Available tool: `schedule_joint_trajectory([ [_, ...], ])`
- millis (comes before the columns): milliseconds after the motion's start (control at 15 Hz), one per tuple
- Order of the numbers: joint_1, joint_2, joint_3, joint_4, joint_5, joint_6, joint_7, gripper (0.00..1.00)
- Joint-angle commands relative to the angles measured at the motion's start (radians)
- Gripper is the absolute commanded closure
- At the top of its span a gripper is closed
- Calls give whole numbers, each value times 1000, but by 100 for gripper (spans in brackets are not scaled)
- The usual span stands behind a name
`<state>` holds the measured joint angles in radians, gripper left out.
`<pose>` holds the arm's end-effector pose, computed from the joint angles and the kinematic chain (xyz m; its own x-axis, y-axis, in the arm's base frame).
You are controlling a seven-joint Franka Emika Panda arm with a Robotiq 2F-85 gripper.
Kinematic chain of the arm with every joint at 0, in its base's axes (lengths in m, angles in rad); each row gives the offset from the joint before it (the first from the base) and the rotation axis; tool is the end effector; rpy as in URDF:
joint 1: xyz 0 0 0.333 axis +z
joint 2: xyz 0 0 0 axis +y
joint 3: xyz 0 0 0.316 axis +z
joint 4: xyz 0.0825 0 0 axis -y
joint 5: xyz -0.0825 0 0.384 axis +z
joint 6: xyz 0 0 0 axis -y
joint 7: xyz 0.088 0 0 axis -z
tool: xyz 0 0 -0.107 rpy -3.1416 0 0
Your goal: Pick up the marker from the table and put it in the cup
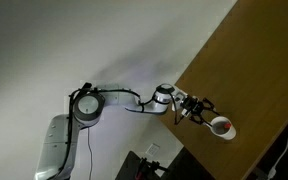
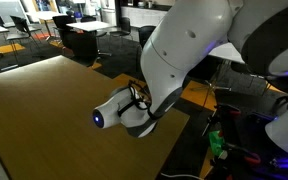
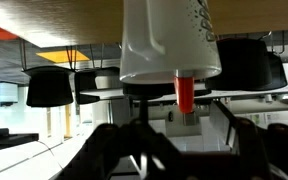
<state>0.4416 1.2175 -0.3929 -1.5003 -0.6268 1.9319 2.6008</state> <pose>0.5959 -0.0068 -0.0274 -0.2003 -0.3618 0.9105 -0.9372 0.3415 -0.0705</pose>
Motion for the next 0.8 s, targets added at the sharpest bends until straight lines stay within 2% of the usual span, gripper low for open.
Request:
schedule_joint_trajectory([
  [0, 2, -22, -11, -11, -11, 19, 0, 2],
  [267, 37, -80, -57, -62, 12, 41, 0, 0],
  [733, 132, -193, -185, -142, 27, 49, 0, 0],
])
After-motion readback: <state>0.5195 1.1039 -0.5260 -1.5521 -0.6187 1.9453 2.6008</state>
